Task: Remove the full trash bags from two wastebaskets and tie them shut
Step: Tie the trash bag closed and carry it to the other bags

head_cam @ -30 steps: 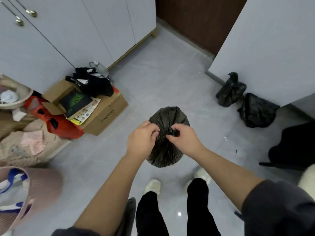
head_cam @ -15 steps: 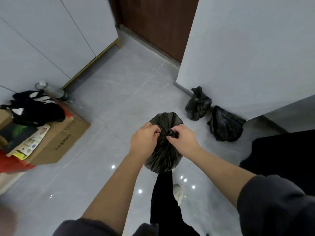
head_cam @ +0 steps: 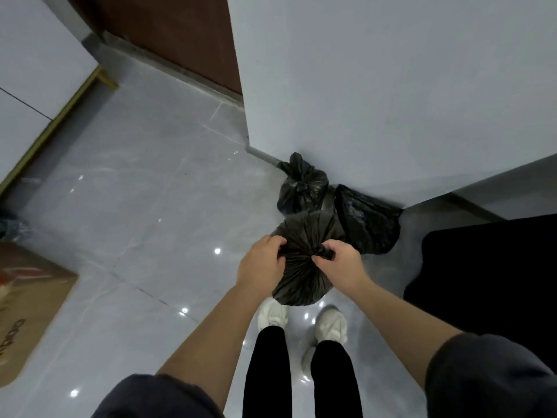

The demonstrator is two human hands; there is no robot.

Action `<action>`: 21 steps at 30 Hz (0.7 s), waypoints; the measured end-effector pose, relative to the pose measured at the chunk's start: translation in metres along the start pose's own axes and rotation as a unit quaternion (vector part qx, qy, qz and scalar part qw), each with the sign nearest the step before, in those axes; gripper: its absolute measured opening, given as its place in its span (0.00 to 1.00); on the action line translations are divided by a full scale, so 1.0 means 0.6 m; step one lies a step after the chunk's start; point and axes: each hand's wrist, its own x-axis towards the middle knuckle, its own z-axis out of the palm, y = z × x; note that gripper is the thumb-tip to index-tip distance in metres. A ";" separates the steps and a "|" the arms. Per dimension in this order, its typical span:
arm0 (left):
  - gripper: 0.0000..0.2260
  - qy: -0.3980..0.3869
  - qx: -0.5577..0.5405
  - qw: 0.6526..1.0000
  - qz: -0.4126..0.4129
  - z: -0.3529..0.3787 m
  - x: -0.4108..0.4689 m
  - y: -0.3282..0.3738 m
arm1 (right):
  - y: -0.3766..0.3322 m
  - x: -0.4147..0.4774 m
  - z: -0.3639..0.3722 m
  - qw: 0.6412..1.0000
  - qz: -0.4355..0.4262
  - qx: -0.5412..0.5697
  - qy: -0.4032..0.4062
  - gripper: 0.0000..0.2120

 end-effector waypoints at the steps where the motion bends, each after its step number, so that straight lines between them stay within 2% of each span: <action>1: 0.18 -0.011 -0.003 1.000 -0.014 0.023 0.017 -0.003 | 0.020 0.024 -0.004 1.000 0.009 0.006 0.004 0.06; 4: 0.21 -0.050 -0.033 0.996 -0.067 0.102 0.066 -0.016 | 0.083 0.087 -0.010 0.999 0.038 0.018 0.003 0.05; 7: 0.27 -0.108 -0.066 0.986 -0.112 0.180 0.106 -0.026 | 0.142 0.139 -0.007 0.998 0.055 0.035 0.002 0.14; 9: 0.31 -0.133 -0.100 0.977 -0.132 0.228 0.136 -0.031 | 0.176 0.172 -0.004 0.996 0.073 0.046 0.009 0.13; 12: 0.36 -0.139 -0.148 0.970 -0.131 0.286 0.188 -0.034 | 0.224 0.225 -0.002 0.992 0.099 0.067 0.026 0.07; 18: 0.42 -0.169 -0.205 0.959 -0.098 0.369 0.283 -0.047 | 0.306 0.309 0.001 0.963 0.175 0.190 0.082 0.06; 21: 0.37 -0.191 -0.180 0.960 -0.098 0.386 0.313 -0.032 | 0.333 0.346 -0.005 0.940 0.201 0.251 0.118 0.10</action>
